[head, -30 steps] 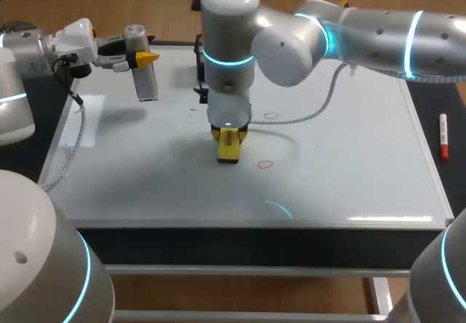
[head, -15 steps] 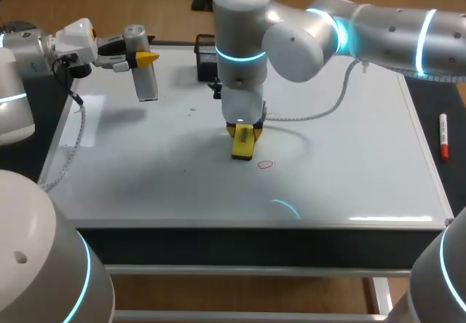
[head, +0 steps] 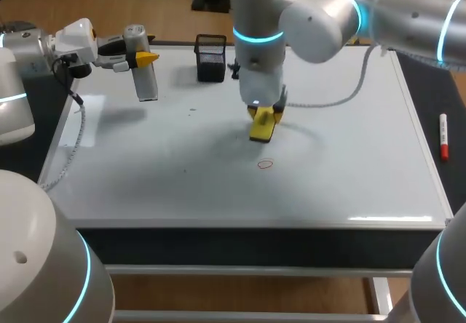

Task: Pick up the inspection probe, press it on each red-marked spot on the whiteboard one by one, put down the probe, pick up the eraser, and wipe off all the red marks.

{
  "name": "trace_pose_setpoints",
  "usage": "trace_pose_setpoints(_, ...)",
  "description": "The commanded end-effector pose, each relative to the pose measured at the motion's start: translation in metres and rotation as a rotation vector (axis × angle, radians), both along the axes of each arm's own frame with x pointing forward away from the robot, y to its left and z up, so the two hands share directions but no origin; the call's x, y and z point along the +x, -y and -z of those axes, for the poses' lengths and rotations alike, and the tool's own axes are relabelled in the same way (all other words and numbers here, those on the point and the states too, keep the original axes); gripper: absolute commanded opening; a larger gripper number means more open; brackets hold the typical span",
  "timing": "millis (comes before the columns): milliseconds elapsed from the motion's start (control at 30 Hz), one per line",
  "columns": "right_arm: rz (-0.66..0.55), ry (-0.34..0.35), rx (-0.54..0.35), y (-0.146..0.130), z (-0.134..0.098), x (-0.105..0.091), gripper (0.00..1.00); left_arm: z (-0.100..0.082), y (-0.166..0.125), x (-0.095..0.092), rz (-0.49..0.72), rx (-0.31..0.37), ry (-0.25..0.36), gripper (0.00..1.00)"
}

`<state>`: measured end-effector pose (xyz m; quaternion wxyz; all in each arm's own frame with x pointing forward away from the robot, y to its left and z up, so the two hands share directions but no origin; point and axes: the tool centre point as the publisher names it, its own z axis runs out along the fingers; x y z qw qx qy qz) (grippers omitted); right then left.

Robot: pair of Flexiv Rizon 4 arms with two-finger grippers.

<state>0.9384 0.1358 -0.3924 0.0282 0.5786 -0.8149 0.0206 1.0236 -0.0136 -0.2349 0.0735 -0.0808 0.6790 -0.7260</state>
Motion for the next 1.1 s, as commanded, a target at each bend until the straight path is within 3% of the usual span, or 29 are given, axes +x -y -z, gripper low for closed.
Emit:
trace_pose_setpoints(33,0.049,0.017,0.034,0.043,-0.024,0.003,0.00,-0.001,0.000,0.000,-0.001,0.000,0.000,0.00)
trace_pose_setpoints(700,0.504,0.015,0.054,0.242,-0.031,0.008,0.00,-0.001,0.000,0.000,-0.001,0.000,0.000,0.00)
trace_pose_setpoints(1100,0.623,0.003,0.067,0.295,-0.027,-0.009,0.00,-0.001,0.000,0.000,-0.001,0.000,0.000,0.00)
